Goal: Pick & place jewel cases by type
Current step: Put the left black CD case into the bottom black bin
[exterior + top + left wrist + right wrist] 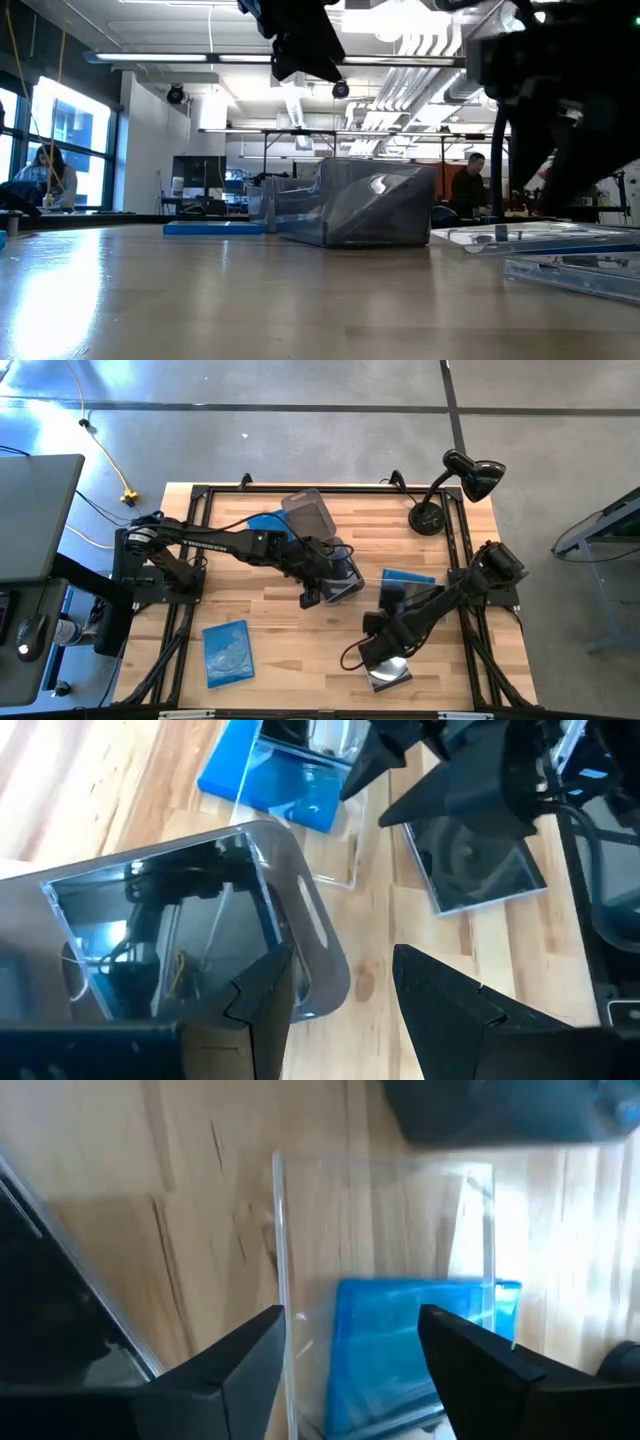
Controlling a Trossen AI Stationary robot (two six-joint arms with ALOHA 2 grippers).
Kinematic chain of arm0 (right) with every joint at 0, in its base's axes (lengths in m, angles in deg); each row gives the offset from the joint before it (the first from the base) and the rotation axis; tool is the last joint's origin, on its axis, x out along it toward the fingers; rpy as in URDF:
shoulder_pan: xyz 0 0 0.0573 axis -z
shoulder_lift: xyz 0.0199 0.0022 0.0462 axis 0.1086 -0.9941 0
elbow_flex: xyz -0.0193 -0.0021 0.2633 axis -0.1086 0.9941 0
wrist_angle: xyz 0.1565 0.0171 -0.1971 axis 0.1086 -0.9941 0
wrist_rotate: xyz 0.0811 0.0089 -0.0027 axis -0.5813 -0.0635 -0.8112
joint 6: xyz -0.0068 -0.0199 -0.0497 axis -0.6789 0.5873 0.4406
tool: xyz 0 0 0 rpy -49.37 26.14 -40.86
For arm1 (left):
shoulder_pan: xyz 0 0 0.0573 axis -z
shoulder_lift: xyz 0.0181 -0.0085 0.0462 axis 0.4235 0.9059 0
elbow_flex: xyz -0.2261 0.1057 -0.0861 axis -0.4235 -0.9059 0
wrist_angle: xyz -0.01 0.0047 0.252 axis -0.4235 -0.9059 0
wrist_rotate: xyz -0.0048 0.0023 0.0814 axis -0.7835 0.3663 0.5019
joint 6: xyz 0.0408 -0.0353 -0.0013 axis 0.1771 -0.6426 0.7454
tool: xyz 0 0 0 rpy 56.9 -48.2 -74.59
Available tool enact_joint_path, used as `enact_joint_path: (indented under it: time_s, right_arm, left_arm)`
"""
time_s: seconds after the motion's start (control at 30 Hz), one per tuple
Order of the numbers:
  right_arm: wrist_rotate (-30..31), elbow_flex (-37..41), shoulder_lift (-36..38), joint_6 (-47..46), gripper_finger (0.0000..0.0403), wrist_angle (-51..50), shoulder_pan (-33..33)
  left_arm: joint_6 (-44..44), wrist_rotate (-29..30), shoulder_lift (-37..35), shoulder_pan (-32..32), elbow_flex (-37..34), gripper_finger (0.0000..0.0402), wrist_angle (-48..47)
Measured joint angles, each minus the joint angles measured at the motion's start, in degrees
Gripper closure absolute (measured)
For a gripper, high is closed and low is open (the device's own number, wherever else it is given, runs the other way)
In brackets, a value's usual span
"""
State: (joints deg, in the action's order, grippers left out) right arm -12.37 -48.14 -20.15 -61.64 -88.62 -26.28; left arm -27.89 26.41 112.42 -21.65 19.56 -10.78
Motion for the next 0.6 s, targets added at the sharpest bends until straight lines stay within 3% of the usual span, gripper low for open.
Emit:
enact_joint_path:
  time_s: [0.47, 0.6]
  right_arm:
    - [0.4, 8.1, 0.0, 3.2, 0.0169, 9.8, -0.8]
    - [5.3, 9.9, 0.1, 8.1, 0.0169, 10.5, -1.8]
  left_arm:
    - [-0.1, 0.6, 0.0, 0.0, 0.0, 0.0234, 0.1]
    - [-0.1, 0.6, 0.0, 0.0, 0.0, 0.0234, 0.0]
